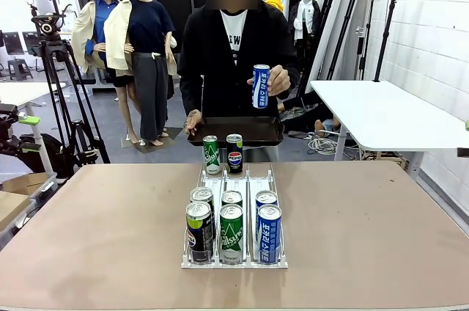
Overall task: Retrieve and hand over the desired beverage to the person.
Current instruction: Pick up a can of the same type that the person held from the Automatic Can Dispenser.
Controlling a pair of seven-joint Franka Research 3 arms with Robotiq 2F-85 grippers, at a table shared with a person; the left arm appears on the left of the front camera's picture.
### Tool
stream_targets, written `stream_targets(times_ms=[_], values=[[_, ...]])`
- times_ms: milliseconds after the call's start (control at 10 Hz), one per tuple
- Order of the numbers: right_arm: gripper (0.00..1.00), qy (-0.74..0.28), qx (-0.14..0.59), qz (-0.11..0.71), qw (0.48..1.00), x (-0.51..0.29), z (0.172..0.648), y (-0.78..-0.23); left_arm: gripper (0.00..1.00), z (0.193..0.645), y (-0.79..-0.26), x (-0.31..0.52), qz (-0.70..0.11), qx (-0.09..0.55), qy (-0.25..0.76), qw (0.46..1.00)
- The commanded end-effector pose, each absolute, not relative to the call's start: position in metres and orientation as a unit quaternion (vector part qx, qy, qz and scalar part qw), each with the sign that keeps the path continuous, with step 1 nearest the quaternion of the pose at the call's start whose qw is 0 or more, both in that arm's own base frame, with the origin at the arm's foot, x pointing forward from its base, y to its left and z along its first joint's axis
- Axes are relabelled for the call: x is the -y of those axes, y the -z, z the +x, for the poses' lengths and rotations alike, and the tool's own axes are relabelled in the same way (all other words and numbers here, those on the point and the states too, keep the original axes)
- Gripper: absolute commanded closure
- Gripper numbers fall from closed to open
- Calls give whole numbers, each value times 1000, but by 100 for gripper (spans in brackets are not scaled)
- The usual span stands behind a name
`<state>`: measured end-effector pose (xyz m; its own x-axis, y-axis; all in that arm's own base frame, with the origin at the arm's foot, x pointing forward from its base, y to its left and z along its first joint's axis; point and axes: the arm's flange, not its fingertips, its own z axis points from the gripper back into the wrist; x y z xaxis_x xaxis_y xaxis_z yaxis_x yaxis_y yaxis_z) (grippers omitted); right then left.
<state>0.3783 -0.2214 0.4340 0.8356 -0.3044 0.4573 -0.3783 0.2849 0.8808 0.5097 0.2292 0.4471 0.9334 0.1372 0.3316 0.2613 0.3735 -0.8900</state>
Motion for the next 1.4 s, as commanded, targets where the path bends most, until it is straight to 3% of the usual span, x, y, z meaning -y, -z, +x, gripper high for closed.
stream_targets(times_ms=[0, 1300], values=[[0, -18, 290, 594, 751, 218, 376, -433, 0, 510, -448, -230, -556, 179, 30, 811], [0, -18, 290, 594, 751, 218, 376, -433, 0, 510, -448, -230, -556, 179, 30, 811]])
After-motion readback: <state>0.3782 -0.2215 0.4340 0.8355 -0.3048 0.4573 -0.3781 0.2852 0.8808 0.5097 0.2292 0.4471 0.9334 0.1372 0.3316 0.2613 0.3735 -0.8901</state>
